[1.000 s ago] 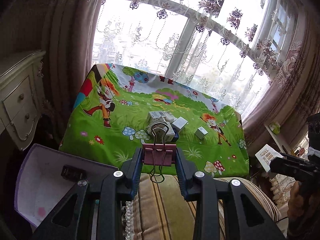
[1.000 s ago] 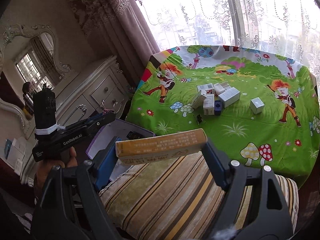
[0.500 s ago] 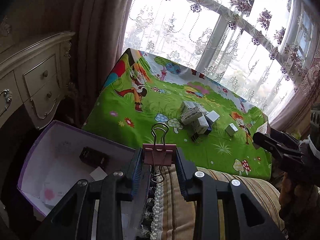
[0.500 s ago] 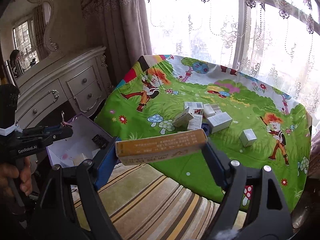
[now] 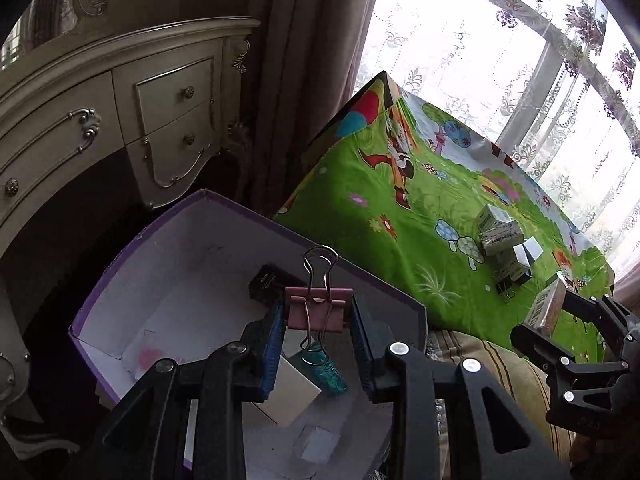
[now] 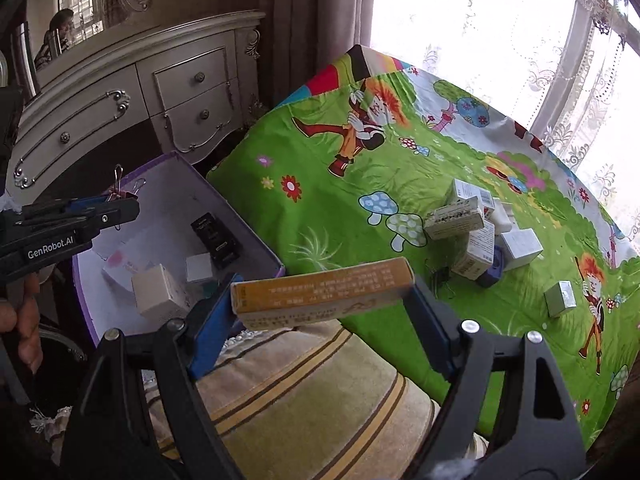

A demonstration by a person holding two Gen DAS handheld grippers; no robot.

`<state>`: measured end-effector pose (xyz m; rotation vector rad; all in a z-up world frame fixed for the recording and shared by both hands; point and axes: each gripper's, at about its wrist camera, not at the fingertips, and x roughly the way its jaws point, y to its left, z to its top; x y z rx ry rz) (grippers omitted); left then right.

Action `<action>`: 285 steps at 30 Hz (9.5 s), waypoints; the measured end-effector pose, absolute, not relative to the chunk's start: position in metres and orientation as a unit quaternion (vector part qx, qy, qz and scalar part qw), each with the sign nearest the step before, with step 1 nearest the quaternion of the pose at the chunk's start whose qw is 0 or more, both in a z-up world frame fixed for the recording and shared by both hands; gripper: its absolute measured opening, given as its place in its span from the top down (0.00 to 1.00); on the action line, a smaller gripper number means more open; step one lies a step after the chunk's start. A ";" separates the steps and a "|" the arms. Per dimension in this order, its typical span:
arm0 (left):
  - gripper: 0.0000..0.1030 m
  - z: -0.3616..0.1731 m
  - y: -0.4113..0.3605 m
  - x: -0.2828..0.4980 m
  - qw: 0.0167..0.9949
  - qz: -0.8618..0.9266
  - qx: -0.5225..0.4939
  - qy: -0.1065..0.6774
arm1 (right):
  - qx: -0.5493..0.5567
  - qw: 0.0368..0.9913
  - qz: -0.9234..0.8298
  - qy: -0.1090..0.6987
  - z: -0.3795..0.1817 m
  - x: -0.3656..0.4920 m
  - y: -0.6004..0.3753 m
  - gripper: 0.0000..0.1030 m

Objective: Organize rigid objects
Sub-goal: 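Open both tools to release the clip and box into the purple box, then move both open tools back over the bed, then grasp the black binder clip with left tool while right tool grasps the white cube box, then carry the black clip and white cube over the purple box, then open both tools to drop the clip and cube into the purple box, then move both open tools back toward the remaining box pile on the bed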

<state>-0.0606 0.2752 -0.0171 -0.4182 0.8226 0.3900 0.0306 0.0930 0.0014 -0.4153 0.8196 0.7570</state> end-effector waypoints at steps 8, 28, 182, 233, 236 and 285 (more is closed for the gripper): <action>0.66 -0.028 0.302 -0.072 0.862 0.223 -0.220 0.398 | -0.224 0.783 0.414 0.408 -0.021 0.023 0.148 0.18; 0.36 -0.010 0.254 -0.029 0.879 0.186 -0.186 0.397 | -0.102 0.835 0.346 0.415 -0.006 0.087 0.048 0.08; 0.80 -0.044 0.288 -0.094 0.840 0.242 -0.314 0.371 | -0.167 0.749 0.467 0.439 -0.012 -0.011 0.111 0.53; 0.83 0.022 -0.001 -0.048 0.918 -0.025 0.014 0.396 | 0.027 0.875 0.194 0.443 0.014 0.096 -0.198 0.23; 0.84 0.025 0.004 -0.028 0.925 0.018 0.051 0.377 | 0.027 0.872 0.204 0.443 0.012 0.093 -0.193 0.23; 0.16 -0.037 0.101 0.204 0.866 -0.006 -0.203 0.458 | -0.003 0.868 0.179 0.463 -0.033 0.213 -0.134 0.16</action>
